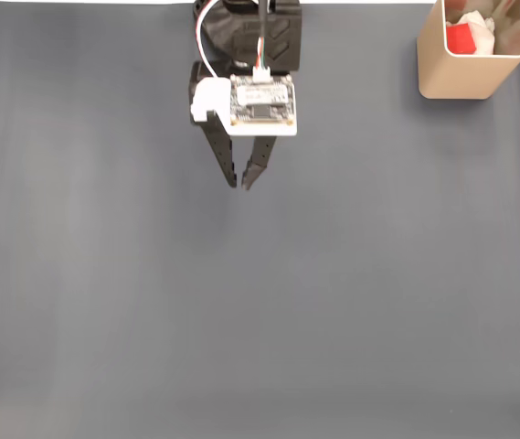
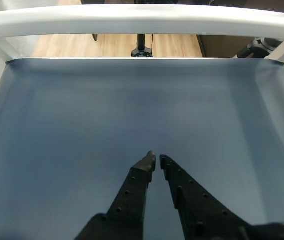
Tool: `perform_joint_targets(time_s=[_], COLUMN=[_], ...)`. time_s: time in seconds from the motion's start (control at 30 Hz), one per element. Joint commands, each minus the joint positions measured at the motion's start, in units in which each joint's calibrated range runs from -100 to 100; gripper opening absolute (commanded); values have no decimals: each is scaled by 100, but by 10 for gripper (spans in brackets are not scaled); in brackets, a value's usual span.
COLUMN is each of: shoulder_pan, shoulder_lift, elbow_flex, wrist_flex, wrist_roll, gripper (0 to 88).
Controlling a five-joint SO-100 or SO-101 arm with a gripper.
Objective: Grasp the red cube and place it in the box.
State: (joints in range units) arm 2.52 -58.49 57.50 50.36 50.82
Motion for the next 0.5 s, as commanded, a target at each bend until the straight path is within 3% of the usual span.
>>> perform_joint_targets(time_s=[0.0,0.47], shoulder_pan=[110,146], shoulder_lift=[-442,-2123], elbow_flex=[208,1914], wrist_flex=[-93,-101], wrist_roll=[-49,-137], gripper=[3,3])
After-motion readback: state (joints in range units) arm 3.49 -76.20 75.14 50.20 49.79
